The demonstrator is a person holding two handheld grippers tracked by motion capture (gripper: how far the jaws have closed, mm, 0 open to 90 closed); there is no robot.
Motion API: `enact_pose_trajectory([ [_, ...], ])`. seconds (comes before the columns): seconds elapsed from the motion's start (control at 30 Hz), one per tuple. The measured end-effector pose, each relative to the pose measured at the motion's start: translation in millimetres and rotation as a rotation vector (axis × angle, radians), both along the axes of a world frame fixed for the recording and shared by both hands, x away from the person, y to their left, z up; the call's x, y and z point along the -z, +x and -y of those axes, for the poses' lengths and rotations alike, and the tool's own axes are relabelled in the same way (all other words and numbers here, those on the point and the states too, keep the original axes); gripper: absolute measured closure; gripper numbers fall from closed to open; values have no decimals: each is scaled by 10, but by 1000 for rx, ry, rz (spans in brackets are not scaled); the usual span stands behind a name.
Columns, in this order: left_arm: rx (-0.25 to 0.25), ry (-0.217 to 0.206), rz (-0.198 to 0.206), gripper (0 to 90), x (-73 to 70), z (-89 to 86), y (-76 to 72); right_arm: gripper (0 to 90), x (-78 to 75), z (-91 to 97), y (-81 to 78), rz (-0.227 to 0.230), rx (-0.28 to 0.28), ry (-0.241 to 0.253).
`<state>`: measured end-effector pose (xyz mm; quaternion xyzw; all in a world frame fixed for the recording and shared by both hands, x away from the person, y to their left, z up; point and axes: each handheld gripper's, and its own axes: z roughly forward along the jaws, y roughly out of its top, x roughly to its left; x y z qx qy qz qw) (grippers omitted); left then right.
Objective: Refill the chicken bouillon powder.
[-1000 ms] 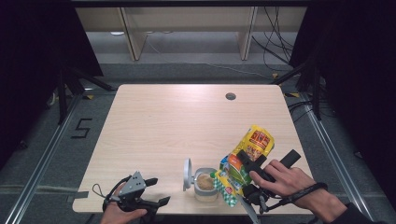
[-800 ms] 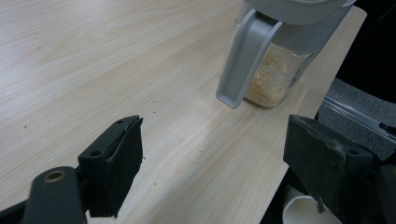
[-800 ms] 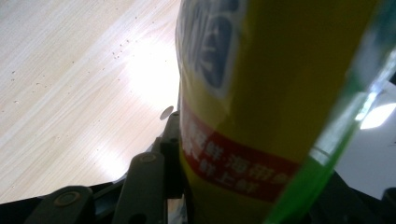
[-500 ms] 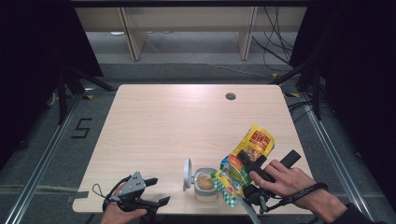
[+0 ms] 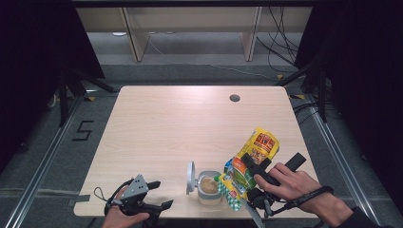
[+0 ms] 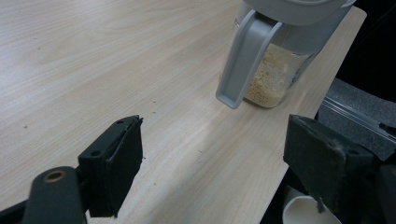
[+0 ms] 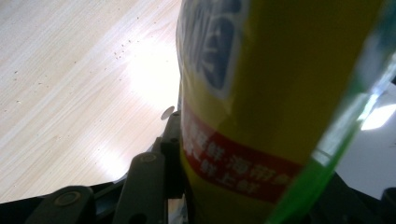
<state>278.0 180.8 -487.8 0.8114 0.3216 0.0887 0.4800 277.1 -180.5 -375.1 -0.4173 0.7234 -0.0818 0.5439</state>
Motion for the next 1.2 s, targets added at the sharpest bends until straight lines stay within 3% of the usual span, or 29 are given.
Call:
enact_pose_trajectory([
  [1.2,-7,-8,3,191,8,3,2,640,8,0,4,-1,6,9],
])
